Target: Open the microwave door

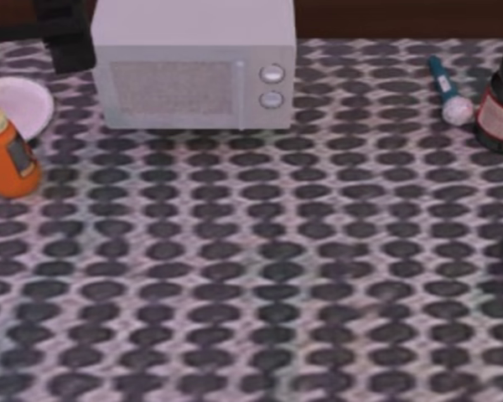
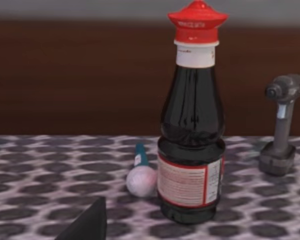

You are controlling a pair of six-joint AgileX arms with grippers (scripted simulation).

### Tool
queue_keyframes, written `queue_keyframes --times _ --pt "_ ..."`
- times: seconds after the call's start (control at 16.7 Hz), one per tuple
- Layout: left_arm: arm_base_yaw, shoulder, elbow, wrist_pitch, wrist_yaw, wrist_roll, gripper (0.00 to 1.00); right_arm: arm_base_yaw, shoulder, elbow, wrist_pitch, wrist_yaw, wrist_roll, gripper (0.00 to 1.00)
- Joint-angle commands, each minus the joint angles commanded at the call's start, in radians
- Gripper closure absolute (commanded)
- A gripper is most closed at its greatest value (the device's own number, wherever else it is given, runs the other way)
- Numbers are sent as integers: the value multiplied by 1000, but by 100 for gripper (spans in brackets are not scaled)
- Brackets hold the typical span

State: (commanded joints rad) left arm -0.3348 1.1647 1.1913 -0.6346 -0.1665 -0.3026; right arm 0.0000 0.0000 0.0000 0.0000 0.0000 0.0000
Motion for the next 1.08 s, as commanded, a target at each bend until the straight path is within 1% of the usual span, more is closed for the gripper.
queue_keyframes --times 0.3,0.54,0.78,1.08 --pt "-138 507 535 -259 -66 -127 0 0 0 0 0 0 0 0" --pt "-223 822 857 -423 -106 -203 0 0 0 0 0 0 0 0" --pt "-272 1003 1026 -522 -129 -246 0 0 0 0 0 0 0 0" --pt "-280 1031 1052 -539 -132 -253 0 0 0 0 0 0 0 0"
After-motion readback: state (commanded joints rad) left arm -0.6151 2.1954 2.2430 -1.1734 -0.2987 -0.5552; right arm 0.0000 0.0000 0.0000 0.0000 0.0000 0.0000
